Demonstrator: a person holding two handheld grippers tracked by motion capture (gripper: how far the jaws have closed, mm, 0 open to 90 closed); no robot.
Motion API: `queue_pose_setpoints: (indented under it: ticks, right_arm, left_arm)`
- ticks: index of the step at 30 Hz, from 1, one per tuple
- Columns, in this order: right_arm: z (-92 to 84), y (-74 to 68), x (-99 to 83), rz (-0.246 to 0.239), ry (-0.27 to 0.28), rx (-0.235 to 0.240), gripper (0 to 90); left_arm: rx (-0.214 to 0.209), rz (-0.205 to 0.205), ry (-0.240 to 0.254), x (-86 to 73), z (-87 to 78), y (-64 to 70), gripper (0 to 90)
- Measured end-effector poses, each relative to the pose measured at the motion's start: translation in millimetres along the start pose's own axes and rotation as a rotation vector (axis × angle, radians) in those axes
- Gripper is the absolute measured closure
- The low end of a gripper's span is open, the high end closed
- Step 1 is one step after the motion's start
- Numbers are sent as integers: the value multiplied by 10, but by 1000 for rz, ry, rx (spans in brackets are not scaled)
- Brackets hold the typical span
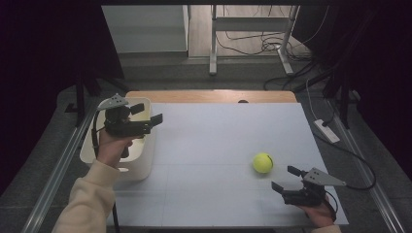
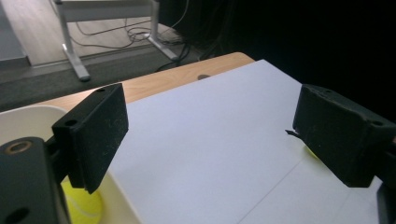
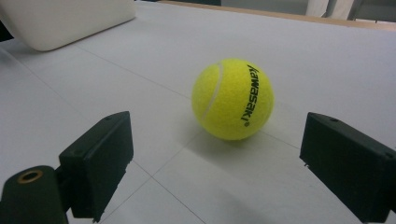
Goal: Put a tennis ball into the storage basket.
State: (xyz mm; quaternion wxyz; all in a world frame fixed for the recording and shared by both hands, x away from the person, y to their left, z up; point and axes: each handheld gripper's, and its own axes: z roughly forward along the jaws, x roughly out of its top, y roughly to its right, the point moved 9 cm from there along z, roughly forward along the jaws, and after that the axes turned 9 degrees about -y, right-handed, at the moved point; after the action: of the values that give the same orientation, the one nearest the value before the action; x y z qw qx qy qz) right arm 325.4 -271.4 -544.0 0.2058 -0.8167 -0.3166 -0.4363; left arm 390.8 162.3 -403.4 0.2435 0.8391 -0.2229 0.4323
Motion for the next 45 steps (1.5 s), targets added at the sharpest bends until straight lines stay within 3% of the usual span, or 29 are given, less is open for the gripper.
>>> queue_pose_setpoints:
  ticks: [20,27,45]
  right_arm:
    - [-1,-24,11,-20,0,14,96]
    - [-5,-26,8,-21,0,17,96]
    - [-15,-22,6,-19,4,12,96]
  left_arm:
    - [-51,103,-44,-71,178,448,113]
    - [-76,102,-54,-102,268,545,112]
    - [-144,147,-79,-134,472,855,104]
